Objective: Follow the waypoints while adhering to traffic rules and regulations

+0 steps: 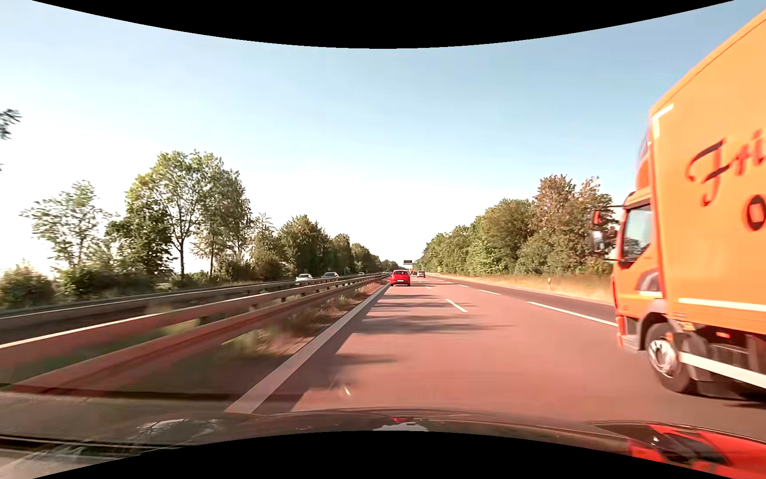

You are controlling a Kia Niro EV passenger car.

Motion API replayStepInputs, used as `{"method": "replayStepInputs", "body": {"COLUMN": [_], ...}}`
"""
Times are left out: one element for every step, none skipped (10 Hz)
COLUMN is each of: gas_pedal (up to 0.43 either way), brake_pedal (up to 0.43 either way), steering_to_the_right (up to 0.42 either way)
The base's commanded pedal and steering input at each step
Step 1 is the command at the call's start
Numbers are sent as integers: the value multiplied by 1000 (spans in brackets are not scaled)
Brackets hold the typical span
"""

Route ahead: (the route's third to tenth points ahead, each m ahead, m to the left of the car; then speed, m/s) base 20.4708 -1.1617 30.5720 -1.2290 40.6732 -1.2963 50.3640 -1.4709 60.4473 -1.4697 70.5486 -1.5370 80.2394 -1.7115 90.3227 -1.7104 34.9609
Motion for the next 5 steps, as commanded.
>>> {"method": "replayStepInputs", "body": {"gas_pedal": [311, 311, 287, 280, 268], "brake_pedal": [6, 6, 6, 6, 6], "steering_to_the_right": [-1, -1, -1, -1, 0]}}
